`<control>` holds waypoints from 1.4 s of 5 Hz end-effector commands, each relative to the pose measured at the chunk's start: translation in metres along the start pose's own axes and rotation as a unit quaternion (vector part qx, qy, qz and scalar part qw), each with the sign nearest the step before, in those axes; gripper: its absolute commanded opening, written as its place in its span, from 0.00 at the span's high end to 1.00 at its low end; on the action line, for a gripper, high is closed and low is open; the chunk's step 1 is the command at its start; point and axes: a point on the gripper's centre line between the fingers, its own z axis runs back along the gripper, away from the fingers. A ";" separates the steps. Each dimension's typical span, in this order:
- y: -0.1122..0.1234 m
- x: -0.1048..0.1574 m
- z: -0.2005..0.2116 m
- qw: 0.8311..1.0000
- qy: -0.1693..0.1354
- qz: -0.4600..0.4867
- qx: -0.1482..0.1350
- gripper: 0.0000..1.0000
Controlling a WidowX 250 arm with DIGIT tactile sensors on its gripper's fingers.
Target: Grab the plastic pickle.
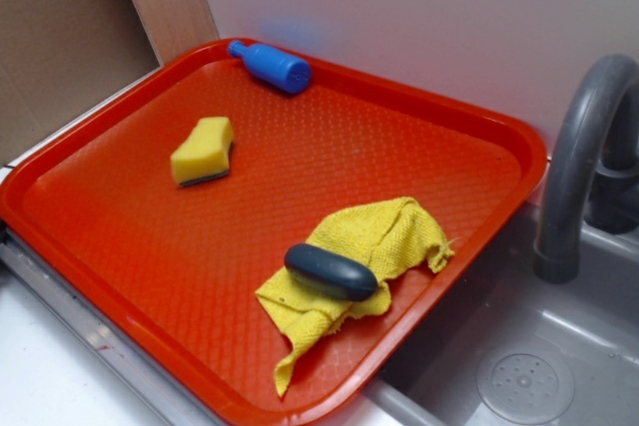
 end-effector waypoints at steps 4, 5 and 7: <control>-0.143 0.057 -0.025 0.925 -0.101 -0.362 -0.064 0.00; -0.179 0.052 -0.044 0.873 -0.075 -0.477 -0.069 0.00; -0.231 0.023 -0.069 0.730 -0.021 -0.675 -0.107 0.00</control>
